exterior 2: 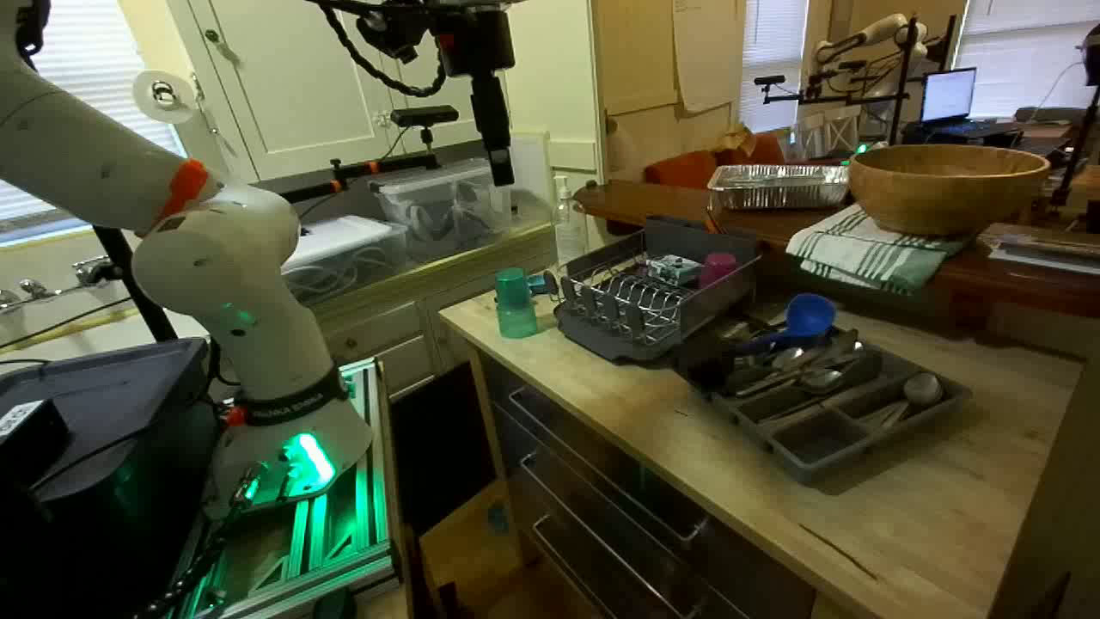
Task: Move the blue scooper to the drying rack
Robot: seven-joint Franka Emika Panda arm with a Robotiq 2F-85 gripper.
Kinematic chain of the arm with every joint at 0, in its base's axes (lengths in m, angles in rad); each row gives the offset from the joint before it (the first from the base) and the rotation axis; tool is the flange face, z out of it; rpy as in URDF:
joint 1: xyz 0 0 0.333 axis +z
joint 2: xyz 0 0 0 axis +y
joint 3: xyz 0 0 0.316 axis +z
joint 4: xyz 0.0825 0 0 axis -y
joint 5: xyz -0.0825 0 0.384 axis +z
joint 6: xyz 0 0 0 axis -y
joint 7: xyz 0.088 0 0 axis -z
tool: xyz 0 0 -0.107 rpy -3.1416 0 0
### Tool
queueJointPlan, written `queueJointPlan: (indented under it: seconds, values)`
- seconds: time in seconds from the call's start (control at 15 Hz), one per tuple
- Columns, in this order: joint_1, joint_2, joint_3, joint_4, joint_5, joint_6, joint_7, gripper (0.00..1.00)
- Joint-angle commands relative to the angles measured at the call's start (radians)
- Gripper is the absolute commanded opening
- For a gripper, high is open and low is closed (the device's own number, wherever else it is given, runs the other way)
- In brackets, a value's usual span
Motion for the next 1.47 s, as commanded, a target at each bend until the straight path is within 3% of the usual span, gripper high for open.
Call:
queueJointPlan:
  seconds: [0.0,0.4,0.93,1.27,1.33,1.4]
  values:
    - [0.005,0.001,-0.004,0.003,-0.003,-0.003,0.003,1.00]
    - [0.005,0.001,-0.004,0.003,-0.003,-0.003,0.003,1.00]
    - [0.010,0.262,-0.069,0.086,-0.016,0.169,-0.082,1.00]
    - [0.001,0.464,-0.053,0.192,-0.043,0.162,-0.092,1.00]
    - [0.000,0.371,-0.056,0.128,-0.024,0.178,-0.092,1.00]
    - [0.000,0.409,-0.055,0.148,-0.028,0.179,-0.092,1.00]
